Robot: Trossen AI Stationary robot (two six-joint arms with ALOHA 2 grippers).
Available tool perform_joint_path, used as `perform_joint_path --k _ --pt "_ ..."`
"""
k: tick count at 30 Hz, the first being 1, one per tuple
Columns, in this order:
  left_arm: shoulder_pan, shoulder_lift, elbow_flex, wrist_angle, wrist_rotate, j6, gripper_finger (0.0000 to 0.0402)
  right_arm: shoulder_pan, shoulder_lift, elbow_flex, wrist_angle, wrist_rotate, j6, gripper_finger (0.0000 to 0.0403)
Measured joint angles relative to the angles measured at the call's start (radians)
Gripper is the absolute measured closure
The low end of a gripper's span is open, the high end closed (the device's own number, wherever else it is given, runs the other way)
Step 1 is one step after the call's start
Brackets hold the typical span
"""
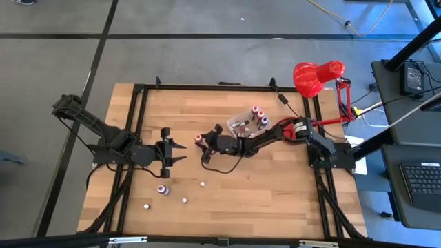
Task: Pick & Place food coloring
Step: Put the big orange food coloring bottle in the transparent bin
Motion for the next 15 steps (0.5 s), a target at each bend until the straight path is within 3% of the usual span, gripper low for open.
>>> perform_joint_path --k 8,15 --pt "0.000 0.000 0.000 0.000 0.000 -0.001 0.0250 0.000 -0.010 0.001 0.030 0.000 -0.017 0.0206" --pt "0.000 0.000 0.000 0.000 0.000 -0.002 0.0252 0.000 -0.078 0.000 -0.050 -0.002 0.009 0.0205"
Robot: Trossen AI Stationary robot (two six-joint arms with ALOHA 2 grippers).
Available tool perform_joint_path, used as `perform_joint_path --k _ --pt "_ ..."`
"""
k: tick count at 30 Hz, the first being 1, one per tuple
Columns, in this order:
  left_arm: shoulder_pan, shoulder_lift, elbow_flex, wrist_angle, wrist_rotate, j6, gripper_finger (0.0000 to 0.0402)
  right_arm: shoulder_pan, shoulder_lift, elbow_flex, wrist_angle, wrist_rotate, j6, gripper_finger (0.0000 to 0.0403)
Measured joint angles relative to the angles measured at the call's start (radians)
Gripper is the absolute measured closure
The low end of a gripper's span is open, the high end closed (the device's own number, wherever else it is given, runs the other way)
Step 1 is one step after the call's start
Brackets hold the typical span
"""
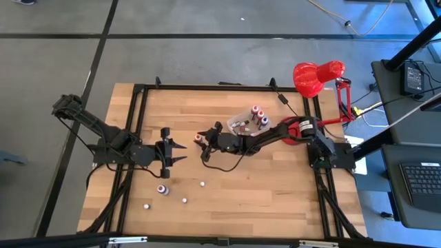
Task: Pick & Place food coloring
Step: Put the big orange food coloring bottle in the transparent bin
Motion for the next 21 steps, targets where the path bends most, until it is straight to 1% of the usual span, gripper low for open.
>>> perform_joint_path --k 3,6,8,12,14,17,19,21 --pt "0.000 0.000 0.000 0.000 0.000 0.000 0.0250 0.000 -0.047 0.000 -0.083 -0.005 0.002 0.0205" --pt "0.000 0.000 0.000 0.000 0.000 0.000 0.0249 -0.003 -0.104 0.000 -0.190 -0.062 0.020 0.0205" --pt "0.000 0.000 0.000 0.000 0.000 0.000 0.0250 -0.006 -0.144 0.000 -0.272 -0.105 0.060 0.0205" --pt "0.000 0.000 0.000 0.000 0.000 -0.009 0.0253 -0.021 -0.217 0.000 -0.368 -0.174 0.143 0.0205" --pt "0.000 0.000 0.000 0.001 0.001 -0.018 0.0252 -0.037 -0.254 0.000 -0.393 -0.239 0.191 0.0205" --pt "0.000 0.000 0.000 0.003 0.006 -0.020 0.0249 -0.064 -0.296 0.026 -0.464 -0.368 0.236 0.0205" --pt "0.000 0.000 0.000 0.005 0.006 -0.025 0.0249 -0.084 -0.313 0.074 -0.563 -0.457 0.238 0.0205" --pt "0.000 0.000 0.000 0.004 0.007 -0.035 0.0250 -0.100 -0.314 0.160 -0.710 -0.530 0.237 0.0205"
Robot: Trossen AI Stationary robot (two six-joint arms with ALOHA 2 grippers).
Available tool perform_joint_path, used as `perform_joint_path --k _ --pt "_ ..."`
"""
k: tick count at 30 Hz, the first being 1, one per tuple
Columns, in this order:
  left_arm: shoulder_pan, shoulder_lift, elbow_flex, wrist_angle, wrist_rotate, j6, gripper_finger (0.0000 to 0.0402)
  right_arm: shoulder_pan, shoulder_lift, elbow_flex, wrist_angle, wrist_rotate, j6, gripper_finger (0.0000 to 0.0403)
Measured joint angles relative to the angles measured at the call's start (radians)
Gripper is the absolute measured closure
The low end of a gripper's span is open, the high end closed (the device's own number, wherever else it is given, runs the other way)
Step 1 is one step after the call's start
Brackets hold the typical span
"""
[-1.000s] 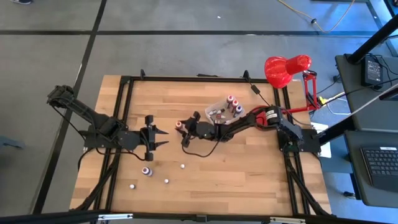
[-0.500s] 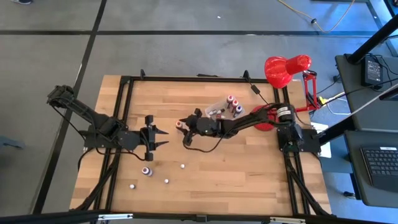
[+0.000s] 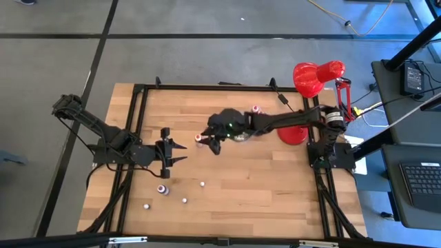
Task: Pick & Place food coloring
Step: Put the big orange food coloring bottle in the transparent bin
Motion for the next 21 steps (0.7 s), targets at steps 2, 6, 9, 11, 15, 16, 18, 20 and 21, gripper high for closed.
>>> perform_joint_path --k 2,6,9,11,15,16,18,20,21 --pt "0.000 0.000 0.000 0.000 0.000 -0.008 0.0252 -0.008 0.015 0.097 -0.161 -0.006 -0.002 0.0205" --pt "0.000 0.000 0.000 0.000 0.001 -0.011 0.0253 -0.023 0.082 0.259 -0.406 0.041 -0.005 0.0205" --pt "0.000 0.000 0.000 0.002 0.001 -0.011 0.0250 -0.036 0.129 0.346 -0.510 0.040 -0.002 0.0205" --pt "0.000 0.000 0.000 0.001 0.001 -0.011 0.0249 -0.040 0.155 0.378 -0.536 0.041 -0.009 0.0205" --pt "0.000 0.000 0.000 0.000 0.001 -0.023 0.0251 -0.041 0.204 0.417 -0.539 0.042 -0.037 0.0205" --pt "0.000 0.000 0.000 0.000 0.001 -0.025 0.0252 -0.041 0.215 0.427 -0.538 0.042 -0.048 0.0205" --pt "0.000 0.000 0.000 -0.001 0.002 -0.025 0.0253 -0.039 0.234 0.440 -0.533 0.042 -0.065 0.0205" --pt "0.000 0.000 0.000 -0.003 0.002 -0.026 0.0253 -0.036 0.255 0.450 -0.530 0.042 -0.081 0.0205" --pt "0.000 0.000 0.000 -0.005 0.002 -0.026 0.0252 -0.035 0.264 0.451 -0.533 0.041 -0.082 0.0205"
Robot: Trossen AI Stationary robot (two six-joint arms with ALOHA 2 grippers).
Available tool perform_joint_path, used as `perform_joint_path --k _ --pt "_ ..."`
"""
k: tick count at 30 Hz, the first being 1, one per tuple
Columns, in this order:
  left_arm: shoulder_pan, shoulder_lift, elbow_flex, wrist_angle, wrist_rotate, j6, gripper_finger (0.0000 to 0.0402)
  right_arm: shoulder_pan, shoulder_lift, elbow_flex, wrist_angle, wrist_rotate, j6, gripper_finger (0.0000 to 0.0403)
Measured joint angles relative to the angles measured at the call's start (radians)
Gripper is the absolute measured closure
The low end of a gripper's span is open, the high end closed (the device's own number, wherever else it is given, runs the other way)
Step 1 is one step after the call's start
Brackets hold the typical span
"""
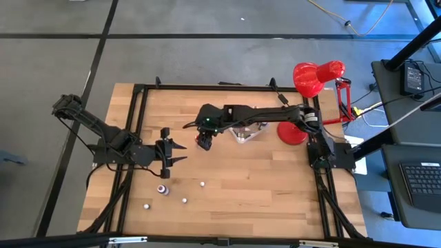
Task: Pick & Place food coloring
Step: Put the big orange food coloring bottle in the transparent bin
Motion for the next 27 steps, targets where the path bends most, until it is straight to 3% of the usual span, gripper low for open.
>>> perform_joint_path --k 27 --pt "0.000 0.000 0.000 0.001 -0.001 0.000 0.0252 0.000 0.098 0.003 0.079 0.004 -0.100 0.0207"
